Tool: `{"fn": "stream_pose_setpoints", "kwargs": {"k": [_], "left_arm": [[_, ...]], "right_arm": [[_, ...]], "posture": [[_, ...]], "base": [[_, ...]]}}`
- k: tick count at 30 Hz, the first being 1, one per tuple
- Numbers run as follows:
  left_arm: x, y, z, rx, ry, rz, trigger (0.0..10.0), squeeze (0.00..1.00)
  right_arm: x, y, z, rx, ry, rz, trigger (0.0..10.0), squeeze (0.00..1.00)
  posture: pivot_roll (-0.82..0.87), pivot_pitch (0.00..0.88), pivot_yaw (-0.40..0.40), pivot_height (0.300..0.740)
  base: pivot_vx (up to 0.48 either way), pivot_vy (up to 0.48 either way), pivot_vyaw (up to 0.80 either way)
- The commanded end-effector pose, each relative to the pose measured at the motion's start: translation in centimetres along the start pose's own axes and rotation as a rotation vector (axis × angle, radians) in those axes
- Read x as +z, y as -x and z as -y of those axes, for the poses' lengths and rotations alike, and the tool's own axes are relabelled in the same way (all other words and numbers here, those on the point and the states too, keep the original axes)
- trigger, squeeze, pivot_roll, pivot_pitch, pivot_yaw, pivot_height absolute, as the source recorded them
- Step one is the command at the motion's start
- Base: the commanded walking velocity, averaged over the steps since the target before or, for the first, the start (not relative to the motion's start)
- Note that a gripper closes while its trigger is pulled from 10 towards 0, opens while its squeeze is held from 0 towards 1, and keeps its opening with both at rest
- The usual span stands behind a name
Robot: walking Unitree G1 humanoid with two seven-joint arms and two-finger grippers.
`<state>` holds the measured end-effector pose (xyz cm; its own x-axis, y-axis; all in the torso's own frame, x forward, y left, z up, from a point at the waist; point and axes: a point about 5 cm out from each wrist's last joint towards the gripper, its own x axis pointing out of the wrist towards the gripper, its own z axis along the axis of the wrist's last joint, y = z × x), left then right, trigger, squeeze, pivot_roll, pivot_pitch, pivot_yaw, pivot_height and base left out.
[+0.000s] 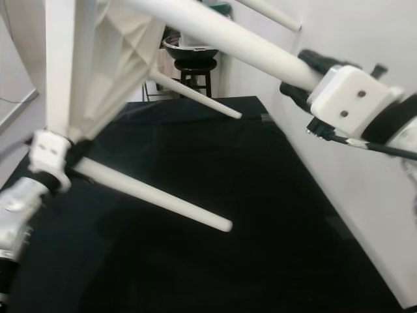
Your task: Building children table
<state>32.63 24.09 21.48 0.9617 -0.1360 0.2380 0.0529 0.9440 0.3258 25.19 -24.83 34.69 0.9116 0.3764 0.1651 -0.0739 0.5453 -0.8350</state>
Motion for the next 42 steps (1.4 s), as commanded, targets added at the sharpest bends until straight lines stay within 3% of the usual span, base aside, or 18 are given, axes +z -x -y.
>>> {"fn": "stream_pose_setpoints", "kwargs": {"k": [1, 2, 4, 8, 9, 10, 12, 14, 16, 26, 29, 30, 32, 34, 35, 36, 37, 42], "left_arm": [[-1.9, 2.3, -5.8, 0.245, 0.008, -0.133, 10.0, 0.0], [-0.5, 1.9, -6.1, 0.235, -0.011, -0.089, 10.0, 0.0], [-0.5, 1.9, -6.1, 0.235, -0.011, -0.089, 10.0, 0.0], [6.2, 0.0, -7.2, 0.189, -0.068, 0.12, 10.0, 0.0], [6.2, 0.0, -7.2, 0.189, -0.068, 0.12, 10.0, 0.0], [7.0, -0.2, -6.9, 0.172, -0.074, 0.145, 10.0, 0.0], [7.0, -0.2, -6.9, 0.172, -0.074, 0.145, 10.0, 0.0], [7.5, -0.5, -6.1, 0.136, -0.072, 0.164, 10.0, 0.0], [7.7, -0.7, -5.4, 0.103, -0.071, 0.167, 10.0, 0.0], [7.1, -0.8, -3.0, 0.025, -0.035, 0.137, 10.0, 0.0], [6.0, -0.7, -0.7, -0.023, 0.013, 0.105, 10.0, 0.0], [6.0, -0.7, -0.7, -0.023, 0.013, 0.105, 10.0, 0.0], [5.3, -0.7, 0.5, -0.05, 0.033, 0.086, 10.0, 0.0], [5.0, -0.6, 1.1, -0.063, 0.044, 0.077, 10.0, 0.0], [4.6, -0.5, 1.7, -0.079, 0.058, 0.068, 10.0, 0.93], [4.6, -0.5, 1.7, -0.079, 0.058, 0.068, 10.0, 0.93], [4.2, -0.4, 2.5, -0.102, 0.08, 0.058, 10.0, 1.0], [2.3, 0.5, 4.9, -0.144, 0.156, -0.002, 10.0, 1.0]], "right_arm": [[-5.7, 1.2, 0.1, -0.086, -0.144, -0.335, 0.0, 0.0], [-6.5, 0.8, -2.2, -0.054, -0.238, -0.355, 0.0, 0.0], [-6.5, 0.8, -2.2, -0.054, -0.238, -0.355, 0.0, 0.0], [-7.5, -2.0, -14.0, 0.145, -0.633, -0.384, 0.0, 0.0], [-7.5, -2.0, -14.0, 0.145, -0.633, -0.384, 0.0, 0.0], [-7.3, -2.5, -16.3, 0.172, -0.723, -0.398, 0.0, 0.0], [-7.3, -2.5, -16.3, 0.172, -0.723, -0.398, 0.0, 0.0], [-6.8, -3.5, -19.3, 0.18, -0.877, -0.437, 0.0, 0.0], [-6.0, -4.4, -21.2, 0.195, -0.959, -0.46, 0.0, 0.0], [-4.3, -5.3, -22.0, 0.217, -0.972, -0.442, 0.0, 0.0], [-4.1, -4.9, -22.3, 0.238, -0.955, -0.442, 0.0, 0.0], [-4.1, -4.9, -22.3, 0.238, -0.955, -0.442, 0.0, 0.0], [-3.7, -5.1, -22.2, 0.227, -0.942, -0.42, 9.6, 0.0], [-3.5, -5.2, -22.2, 0.224, -0.958, -0.405, 10.0, 0.0], [-3.3, -5.3, -22.0, 0.224, -0.97, -0.38, 10.0, 1.0], [-3.3, -5.3, -22.0, 0.224, -0.97, -0.38, 10.0, 1.0], [-3.3, -5.3, -21.7, 0.215, -0.978, -0.352, 10.0, 1.0], [-3.7, -4.2, -20.8, 0.18, -0.995, -0.279, 10.0, 1.0]], "posture": [[-0.04, 0.017, 0.047, 0.74], [-0.02, 0.012, 0.04, 0.74], [-0.02, 0.012, 0.04, 0.74], [0.01, 0.0, 0.028, 0.74], [0.01, 0.0, 0.028, 0.74], [0.02, 0.0, 0.027, 0.74], [0.02, 0.0, 0.027, 0.74], [0.02, 0.0, 0.028, 0.74], [0.03, 0.0, 0.028, 0.74], [0.03, 0.0, 0.028, 0.74], [-0.01, 0.003, 0.034, 0.74], [-0.01, 0.003, 0.034, 0.74], [-0.01, 0.003, 0.034, 0.74], [-0.01, 0.003, 0.034, 0.74], [-0.02, 0.008, 0.04, 0.74], [-0.02, 0.008, 0.04, 0.74], [-0.03, 0.014, 0.04, 0.74], [-0.05, 0.026, 0.041, 0.74]], "base": [[0.0, 0.0, 0.0], [0.0, 0.0, 0.0], [0.0, 0.0, 0.0], [0.0, 0.0, 0.0], [0.0, 0.0, 0.0], [0.0, 0.0, 0.0], [0.0, 0.0, 0.0], [0.0, 0.0, 0.0], [0.0, 0.0, 0.0], [0.0, 0.0, 0.0], [0.0, 0.0, 0.0], [0.0, 0.0, 0.0], [0.0, 0.0, 0.0], [0.0, 0.0, 0.0], [0.0, 0.0, 0.0], [0.0, 0.0, 0.0], [0.0, 0.0, 0.0], [0.0, 0.0, 0.0]]}}
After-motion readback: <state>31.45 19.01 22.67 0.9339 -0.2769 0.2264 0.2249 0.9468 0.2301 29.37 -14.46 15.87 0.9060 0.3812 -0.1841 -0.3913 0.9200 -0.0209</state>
